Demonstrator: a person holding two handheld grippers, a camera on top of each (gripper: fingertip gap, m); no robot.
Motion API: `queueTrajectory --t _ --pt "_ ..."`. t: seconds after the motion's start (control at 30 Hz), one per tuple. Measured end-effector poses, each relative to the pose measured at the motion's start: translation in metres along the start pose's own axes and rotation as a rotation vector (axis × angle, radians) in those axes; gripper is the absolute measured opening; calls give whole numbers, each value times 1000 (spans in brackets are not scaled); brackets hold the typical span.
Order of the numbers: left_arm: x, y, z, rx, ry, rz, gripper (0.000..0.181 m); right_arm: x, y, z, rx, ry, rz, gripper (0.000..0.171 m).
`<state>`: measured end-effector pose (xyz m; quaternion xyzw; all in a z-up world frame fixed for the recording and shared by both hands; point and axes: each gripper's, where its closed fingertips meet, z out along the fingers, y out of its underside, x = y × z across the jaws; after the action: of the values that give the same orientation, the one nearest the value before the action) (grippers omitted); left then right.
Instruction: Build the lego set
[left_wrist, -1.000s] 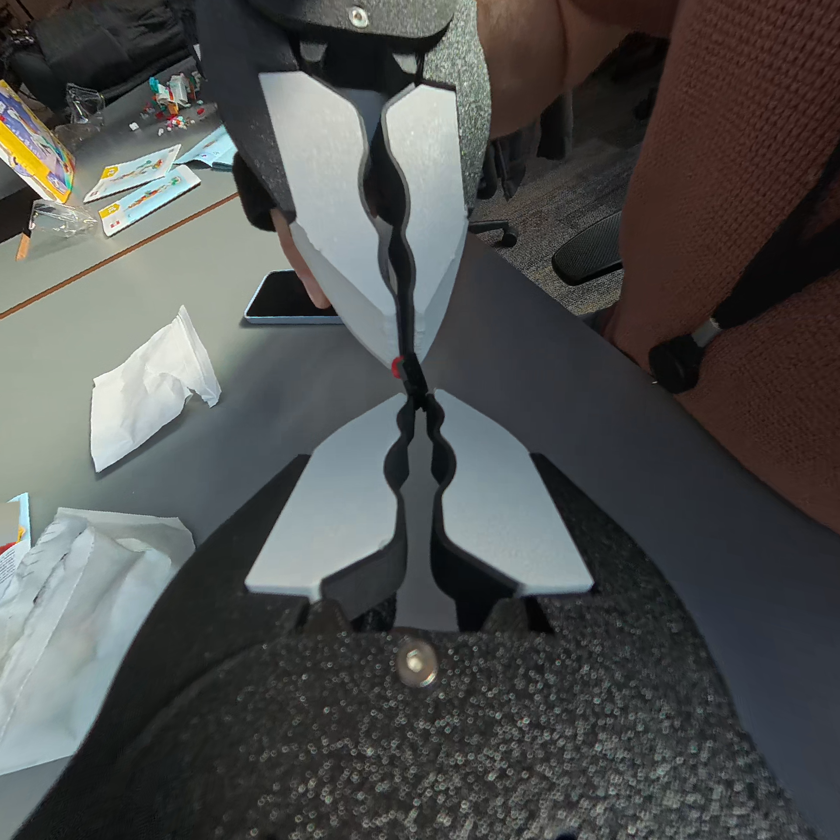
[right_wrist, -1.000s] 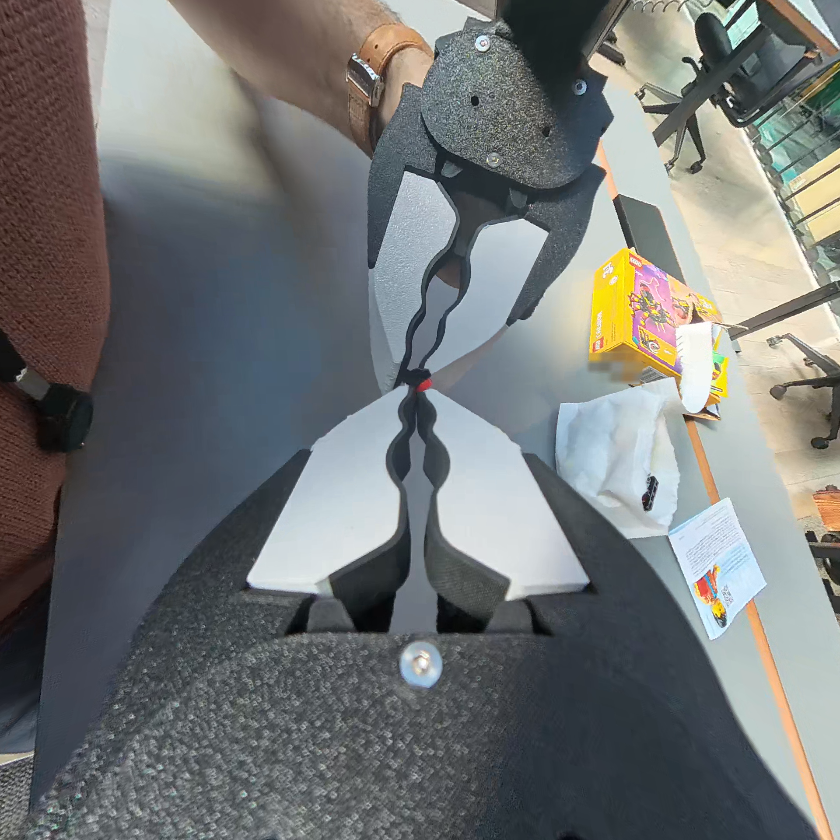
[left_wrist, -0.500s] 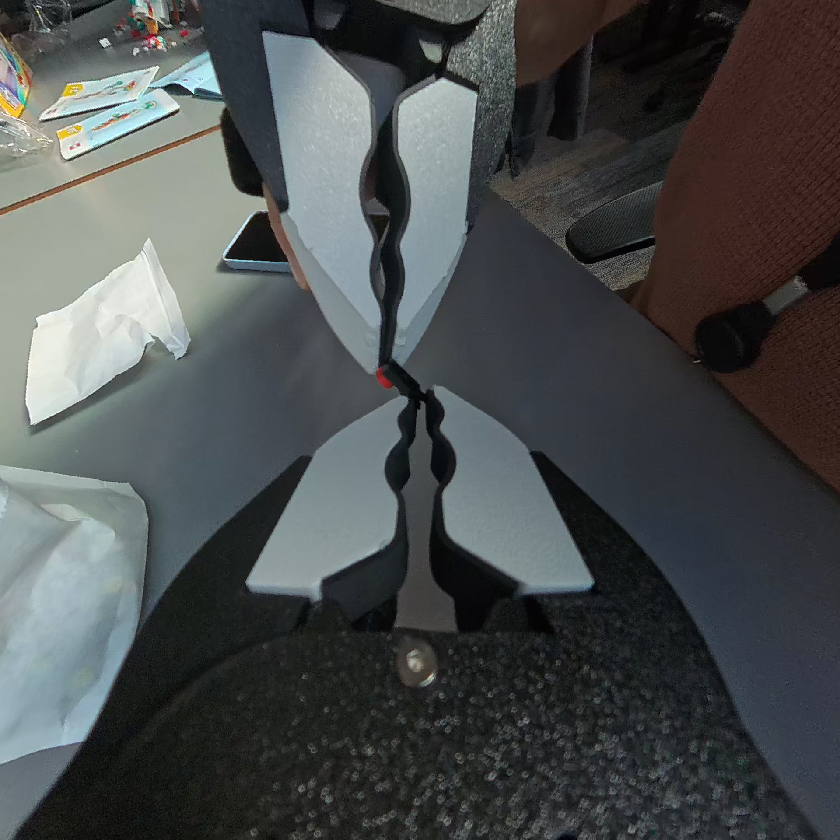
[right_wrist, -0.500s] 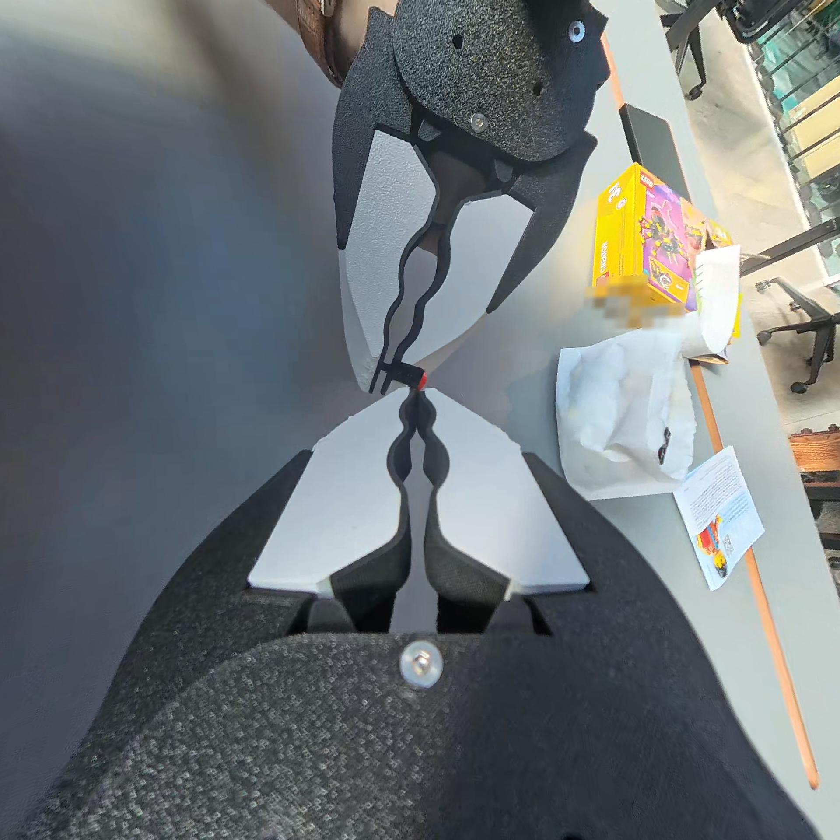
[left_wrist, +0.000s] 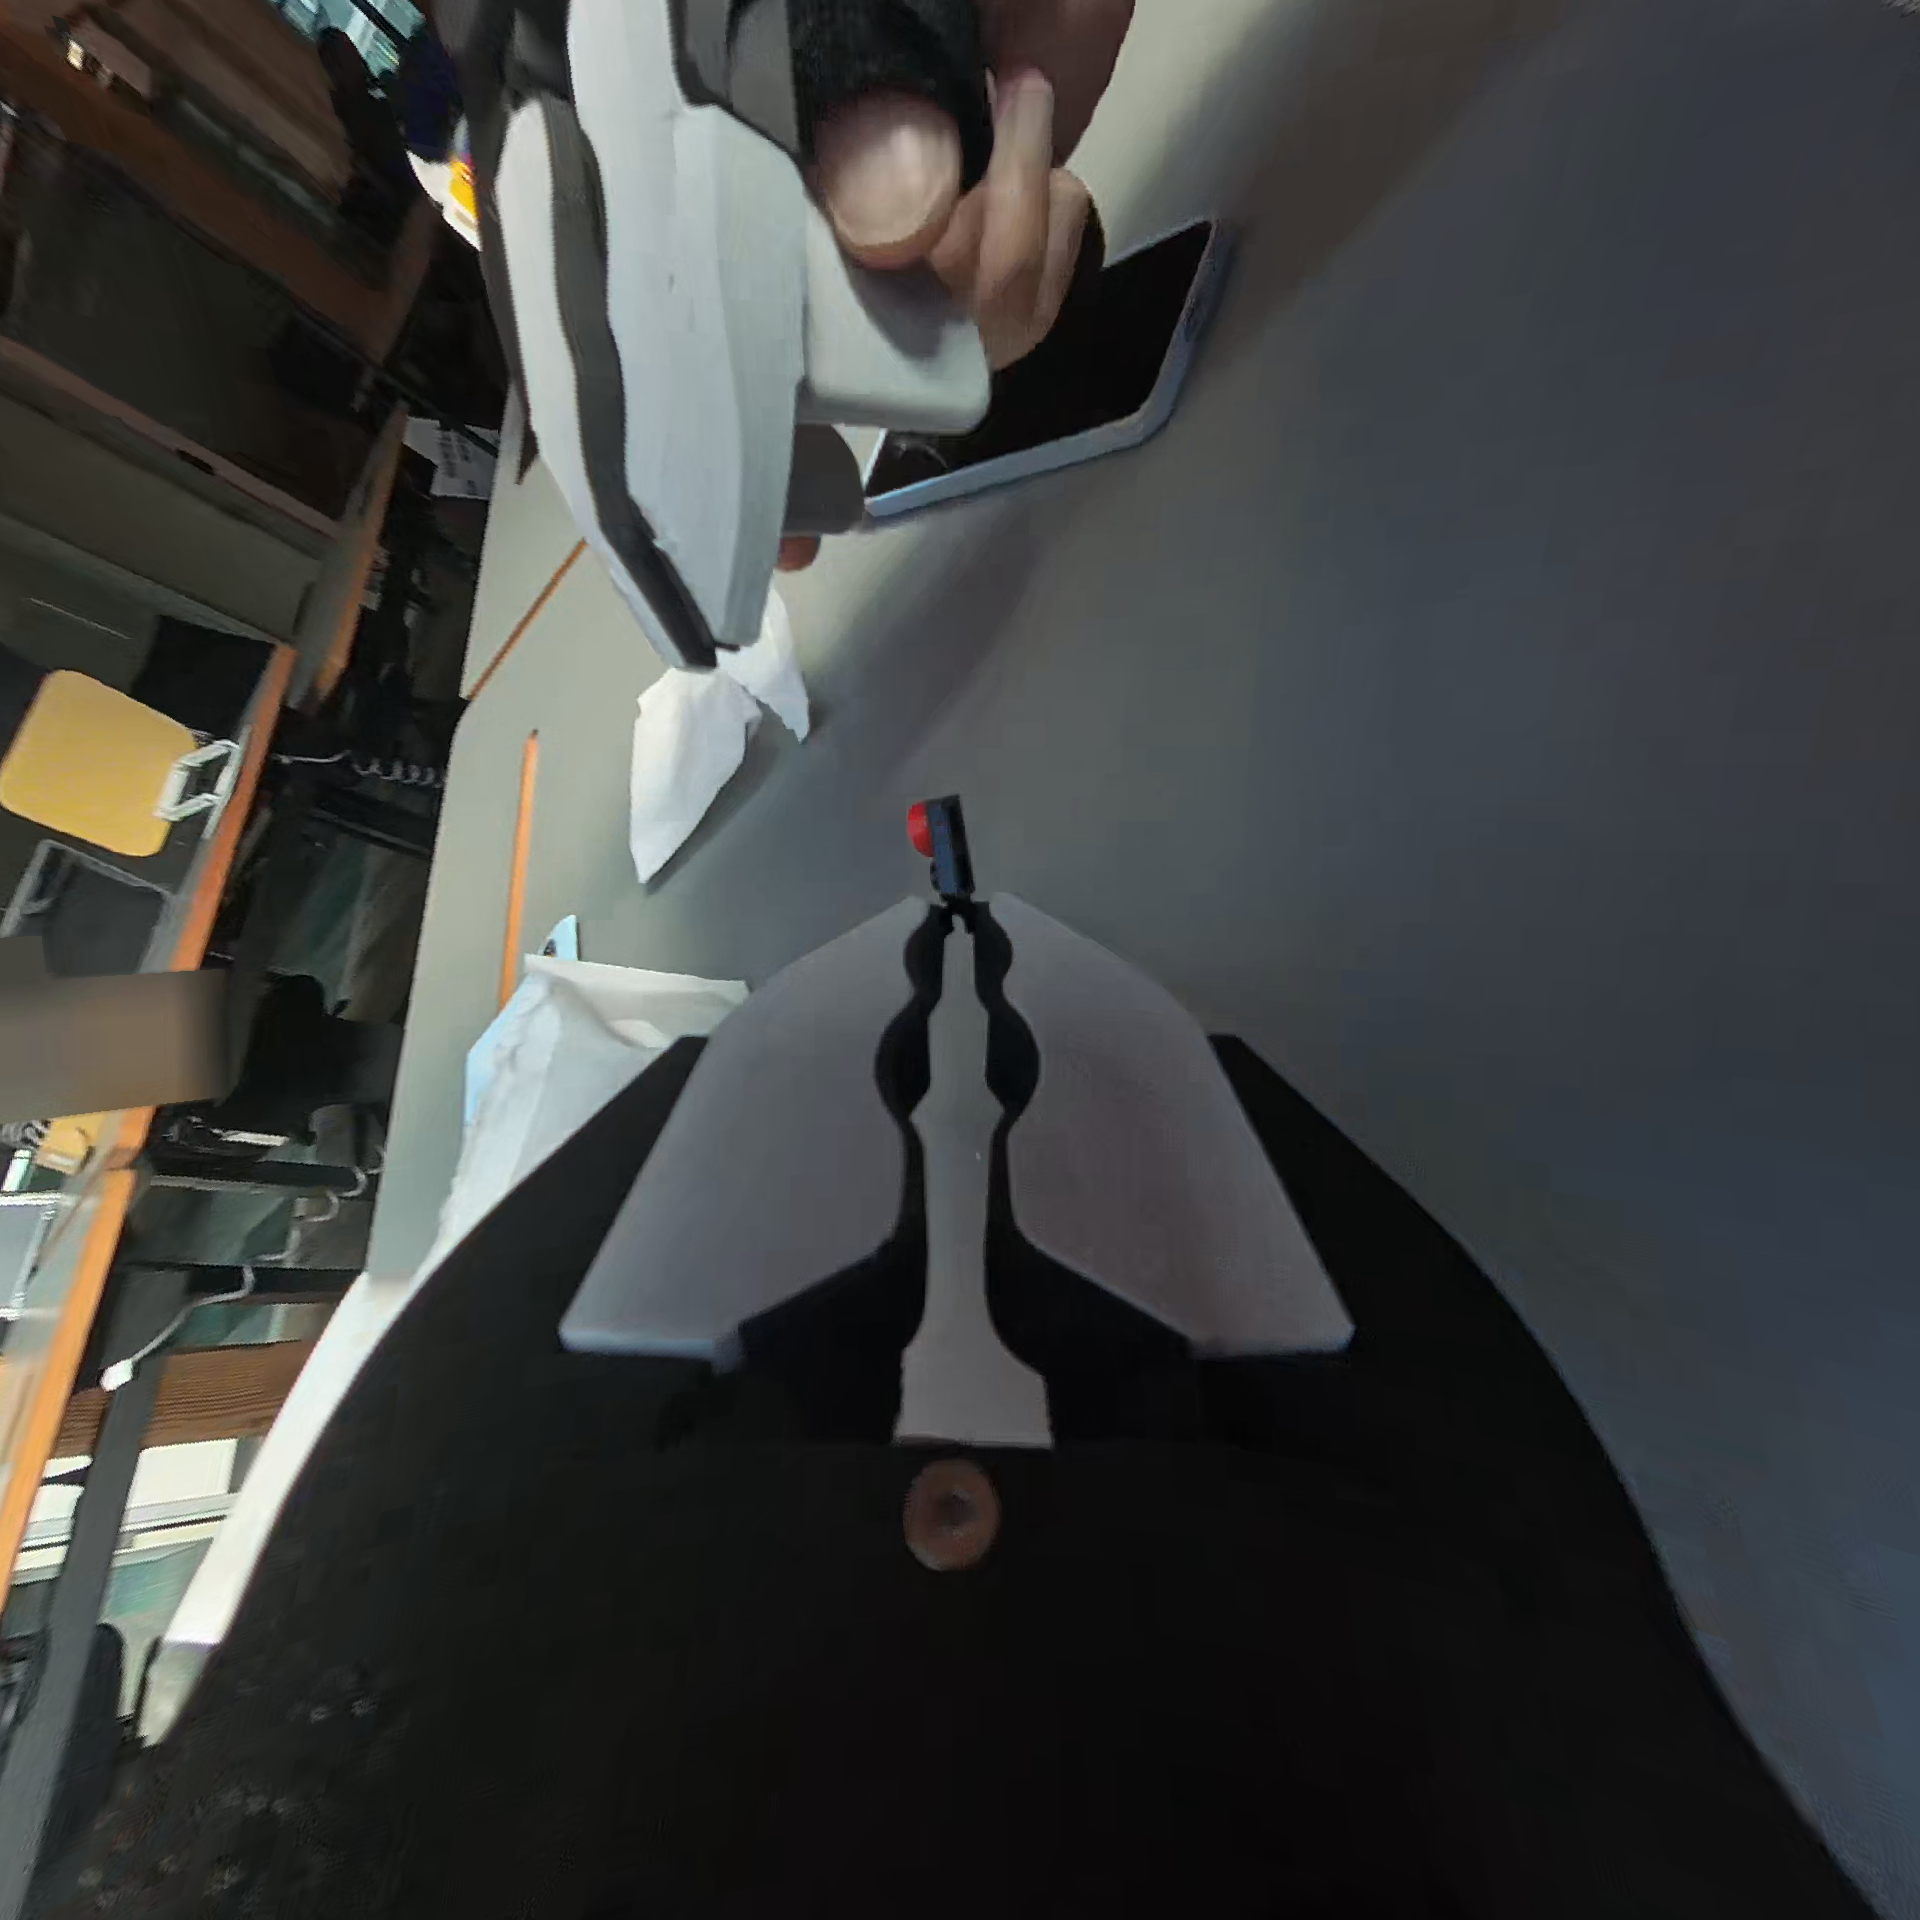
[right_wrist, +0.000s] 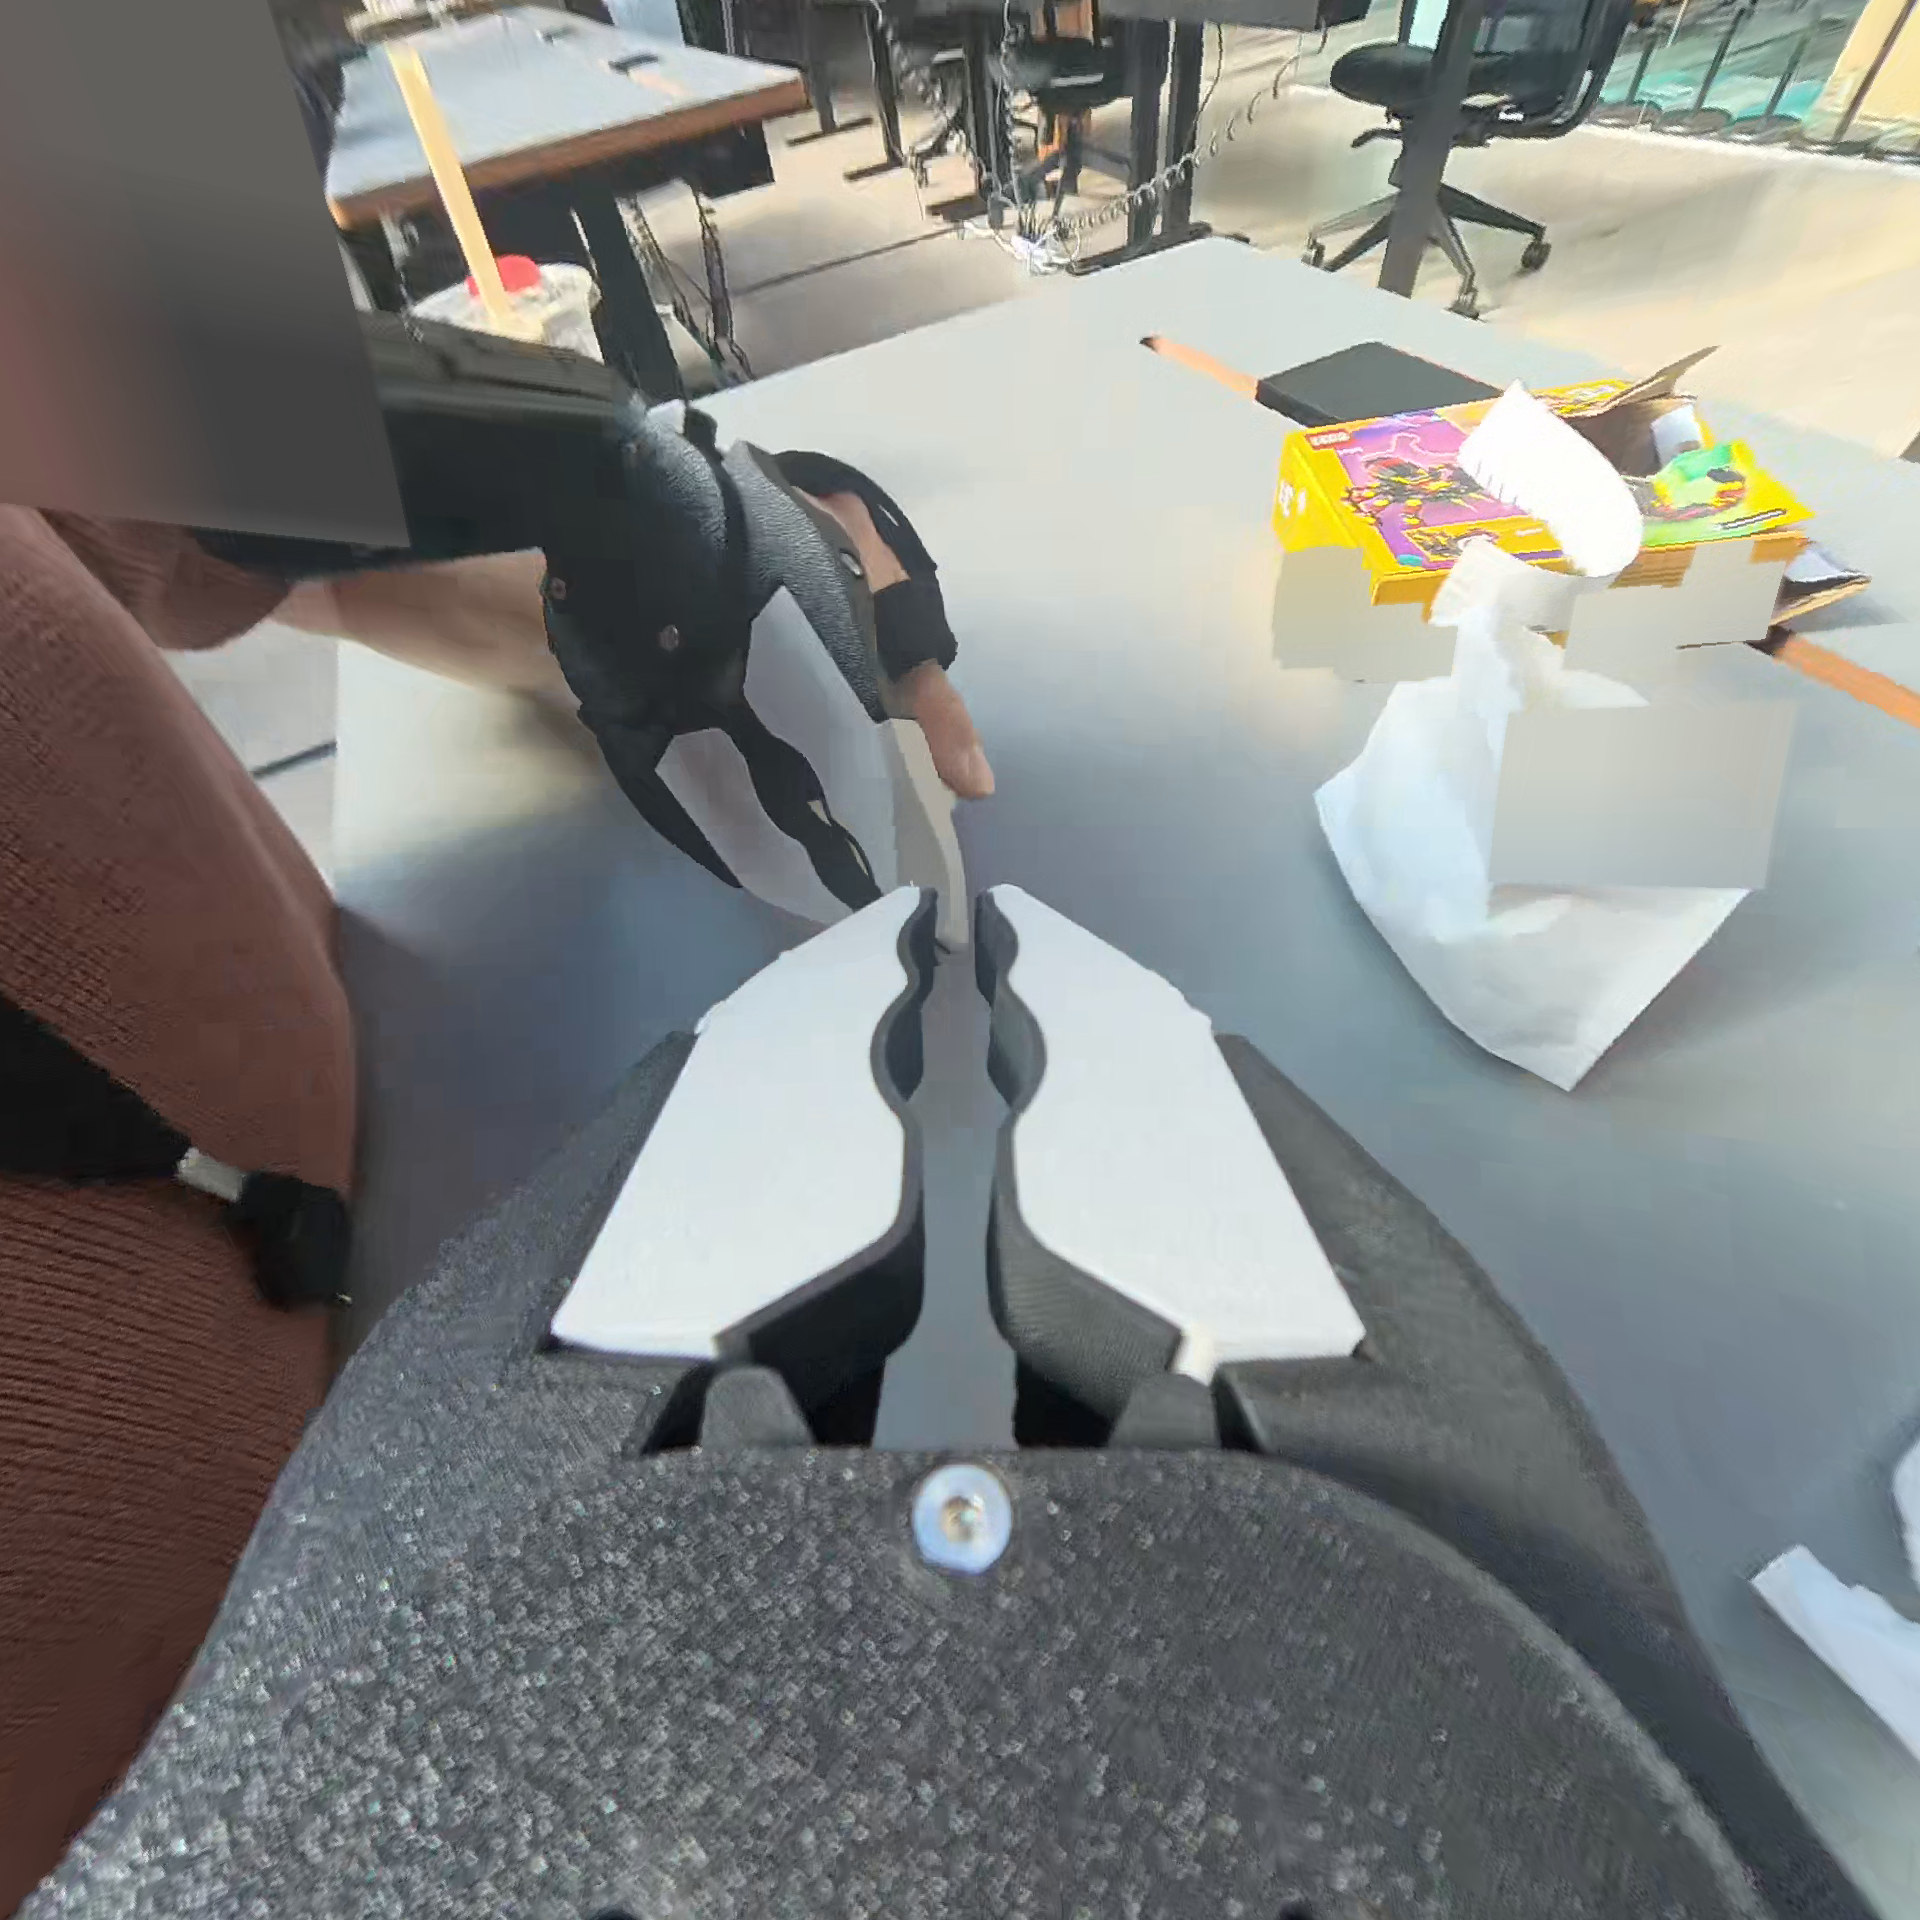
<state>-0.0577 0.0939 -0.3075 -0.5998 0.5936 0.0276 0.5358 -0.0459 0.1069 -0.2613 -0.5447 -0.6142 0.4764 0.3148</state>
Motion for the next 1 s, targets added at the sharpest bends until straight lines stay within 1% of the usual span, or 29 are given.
queueTrajectory --t 0.07,0.13,0.2,0.23,0.3,0.37,0.63,0.7,0.73,0.77,0.87,1.0 --pt "-8 -6 -6 -5 -103 127 5 -8 -2 -2 47 -26 76 13" --pt "-19 -15 -12 14 -213 217 5 -19 2 6 25 -65 157 23" --pt "-27 -22 -15 -3 -299 326 5 -26 7 14 12 -64 192 25" --pt "-29 -25 -17 -12 -332 387 5 -27 7 16 25 -45 193 24" --pt "-28 -29 -16 -30 -355 480 5 -28 -1 15 105 -42 222 12" --pt "-28 -29 -15 -44 -367 533 5 -26 -6 11 149 -42 245 8" --pt "-28 -28 -15 -61 -381 615 5 -29 0 16 80 -47 214 6" --pt "-29 -28 -17 -60 -401 624 5 -28 -3 16 88 -46 218 9" --pt "-30 -29 -18 -58 -408 627 4 -26 1 16 67 -29 214 14" --pt "-29 -29 -18 -58 -409 634 4 -26 2 16 63 -29 214 15" --pt "-28 -28 -17 -64 -399 633 4 -27 0 16 79 -27 198 8" --pt "-28 -26 -16 -72 -380 629 5 -29 2 17 63 -33 184 8"
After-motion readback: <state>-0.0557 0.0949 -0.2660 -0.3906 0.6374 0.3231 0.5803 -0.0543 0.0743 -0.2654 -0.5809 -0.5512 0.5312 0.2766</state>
